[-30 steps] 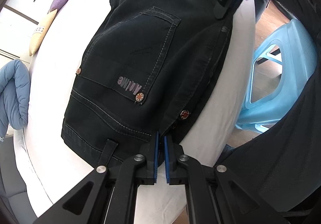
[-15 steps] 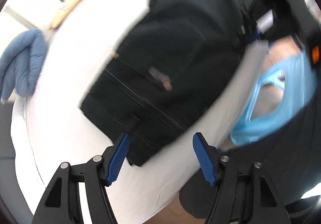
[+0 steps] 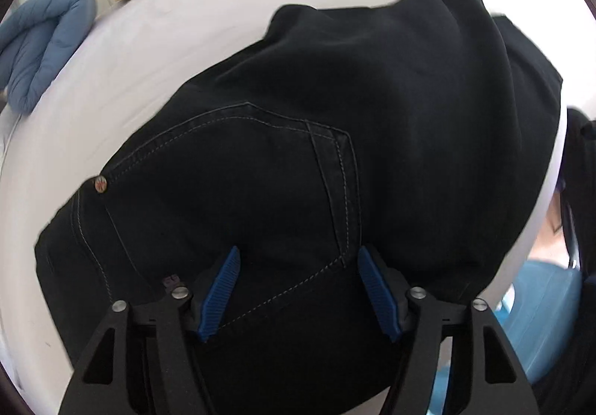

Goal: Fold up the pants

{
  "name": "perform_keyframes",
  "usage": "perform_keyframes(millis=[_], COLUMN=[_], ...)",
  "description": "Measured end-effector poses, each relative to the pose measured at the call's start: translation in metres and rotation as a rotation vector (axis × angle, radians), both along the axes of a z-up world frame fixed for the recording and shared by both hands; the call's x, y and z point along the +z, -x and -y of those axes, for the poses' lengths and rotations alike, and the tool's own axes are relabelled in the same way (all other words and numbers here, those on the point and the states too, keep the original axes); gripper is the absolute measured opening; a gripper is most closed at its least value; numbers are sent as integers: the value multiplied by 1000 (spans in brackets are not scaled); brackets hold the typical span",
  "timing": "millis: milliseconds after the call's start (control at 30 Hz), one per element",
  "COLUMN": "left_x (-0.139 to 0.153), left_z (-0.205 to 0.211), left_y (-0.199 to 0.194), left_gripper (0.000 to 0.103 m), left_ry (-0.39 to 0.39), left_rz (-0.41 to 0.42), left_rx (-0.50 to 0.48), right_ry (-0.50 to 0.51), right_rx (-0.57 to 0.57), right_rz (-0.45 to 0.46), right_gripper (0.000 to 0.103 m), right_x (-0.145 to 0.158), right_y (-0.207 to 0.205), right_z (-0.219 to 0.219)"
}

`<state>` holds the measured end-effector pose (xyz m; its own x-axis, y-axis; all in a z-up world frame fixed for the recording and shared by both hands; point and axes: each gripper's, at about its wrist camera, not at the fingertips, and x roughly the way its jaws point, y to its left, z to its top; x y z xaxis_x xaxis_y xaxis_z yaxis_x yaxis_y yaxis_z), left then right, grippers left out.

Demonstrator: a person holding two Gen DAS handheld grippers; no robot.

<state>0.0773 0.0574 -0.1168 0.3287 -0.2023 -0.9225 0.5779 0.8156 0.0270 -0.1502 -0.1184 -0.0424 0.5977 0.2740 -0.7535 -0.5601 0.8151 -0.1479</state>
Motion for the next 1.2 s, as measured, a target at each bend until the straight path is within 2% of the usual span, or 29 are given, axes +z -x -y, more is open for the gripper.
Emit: perform_keyframes(millis=[33,67,167,200,267,300,333,400,467,533,600,667,767,867,967,1000,1033,1100,1133,1200], left_x=[2,4,14,21,27,23,15,5,6,7,8,9,9,3,-5,-6,-7,-7,-7,-10], left_z=[-2,-2,10,14,20,22,23,24,25,29,35,42,47,32,40,39,38,38,37,33], left_y=[-2,-3,-3,-2,-1,-2,-3,-2,-2,-2,-3,-5,-8,-16,-15,-15,-15,-15,-14,-12], left_gripper=[69,69,66,65,65,65,67,70,70,71,71,71,71,71,71,71,71,71,71,71], left_ry=[16,13,-40,-33,-13,-24,-41,-34,-29,-54,-66,-67,-68,-63,-66,-67,-67,-64,-63,-62], left_rz=[-19,-32,-35,-24,-8,-18,-42,-34,-51,-56,-60,-65,-59,-53,-53,-53,-52,-50,-49,-44], left_rx=[19,24,16,20,50,76,96,116,133,127,125,127,133,136,135,134,133,136,138,140], right_ry=[-72,-185,-465,-573,-734,-868,-942,-1087,-1149,-1180,-1150,-1148,-1173,-1161,-1122,-1143,-1183,-1192,-1167,-1089], right_rx=[-64,-165,-424,-529,-646,-723,-764,-897,-932,-938,-970,-967,-970,-949,-931,-900,-844,-752,-738,-797], right_rz=[-22,-52,-98,-104,-102,-114,-130,-191,-247,-306,-337,-334,-406,-421,-405,-370,-273,-98,-41,-13], right_gripper=[84,84,84,84,84,84,84,84,84,84,84,84,84,84,84,85,85,85,85,85], right_x=[4,10,15,14,8,0,-7,-32,-47,-62,-71,-69,-62,-28,26,47,74,116,130,133], right_y=[-4,-11,-35,-46,-56,-66,-74,-92,-109,-128,-141,-152,-179,-204,-227,-232,-233,-228,-227,-222], right_z=[19,51,145,183,229,263,282,318,331,334,330,323,326,324,326,330,336,351,358,371])
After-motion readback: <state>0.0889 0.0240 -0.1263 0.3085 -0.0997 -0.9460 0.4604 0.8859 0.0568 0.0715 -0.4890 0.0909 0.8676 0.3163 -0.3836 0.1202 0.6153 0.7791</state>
